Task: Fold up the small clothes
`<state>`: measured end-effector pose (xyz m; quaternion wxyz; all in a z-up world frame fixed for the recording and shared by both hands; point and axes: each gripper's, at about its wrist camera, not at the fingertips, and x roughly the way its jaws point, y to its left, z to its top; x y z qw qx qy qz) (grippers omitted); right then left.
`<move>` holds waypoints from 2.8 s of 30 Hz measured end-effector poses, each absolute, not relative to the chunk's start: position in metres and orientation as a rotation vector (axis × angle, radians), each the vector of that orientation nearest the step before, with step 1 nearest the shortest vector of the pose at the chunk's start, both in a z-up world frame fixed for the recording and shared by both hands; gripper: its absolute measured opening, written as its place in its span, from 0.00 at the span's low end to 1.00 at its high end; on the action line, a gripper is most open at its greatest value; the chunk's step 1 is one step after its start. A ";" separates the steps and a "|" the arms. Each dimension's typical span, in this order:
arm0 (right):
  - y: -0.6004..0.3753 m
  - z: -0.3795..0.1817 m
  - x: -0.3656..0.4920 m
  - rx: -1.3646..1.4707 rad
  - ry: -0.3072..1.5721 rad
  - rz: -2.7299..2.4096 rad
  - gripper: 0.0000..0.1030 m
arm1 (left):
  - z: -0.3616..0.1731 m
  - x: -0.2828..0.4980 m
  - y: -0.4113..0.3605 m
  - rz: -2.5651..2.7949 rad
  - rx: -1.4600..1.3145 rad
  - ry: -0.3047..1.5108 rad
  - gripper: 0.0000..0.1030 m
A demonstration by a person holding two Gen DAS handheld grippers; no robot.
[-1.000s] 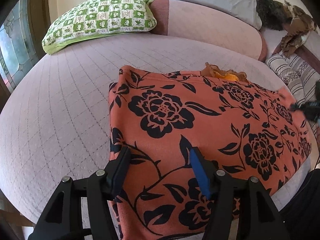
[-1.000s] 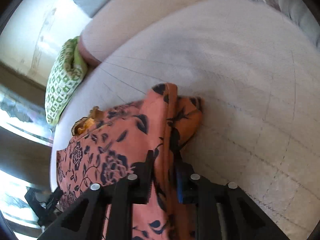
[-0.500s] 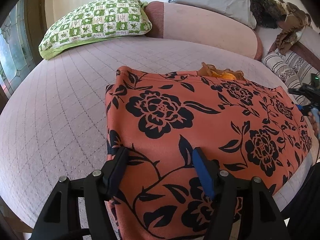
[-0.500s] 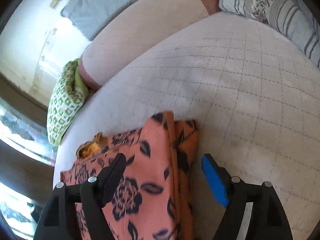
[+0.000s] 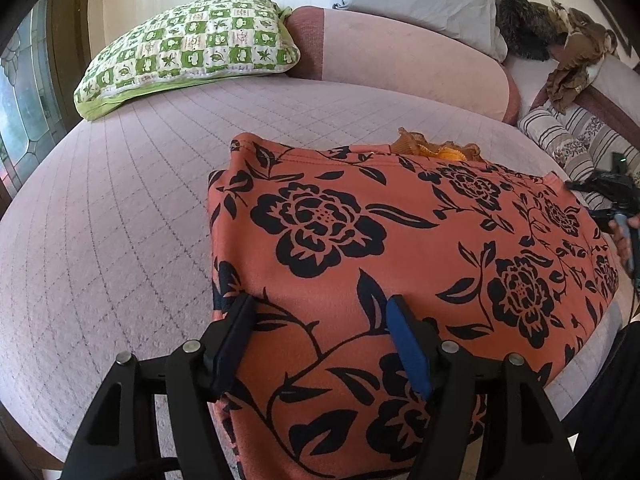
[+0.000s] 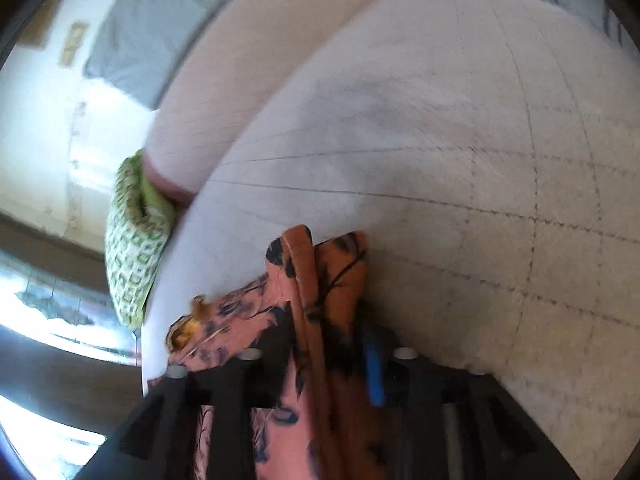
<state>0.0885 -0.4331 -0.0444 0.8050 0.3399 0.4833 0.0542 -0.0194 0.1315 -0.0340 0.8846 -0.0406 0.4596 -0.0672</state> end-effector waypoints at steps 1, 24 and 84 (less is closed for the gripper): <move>-0.433 -0.035 0.083 0.699 1.020 0.108 0.59 | -0.034 -0.019 0.132 -0.140 -0.086 0.955 0.68; -0.433 -0.043 -0.094 1.166 1.086 0.026 0.62 | -0.032 -0.023 0.136 -0.160 -0.131 0.943 0.69; -0.385 -0.039 -0.029 0.727 1.035 0.124 0.81 | -0.043 -0.068 0.197 -0.046 -0.592 1.183 0.15</move>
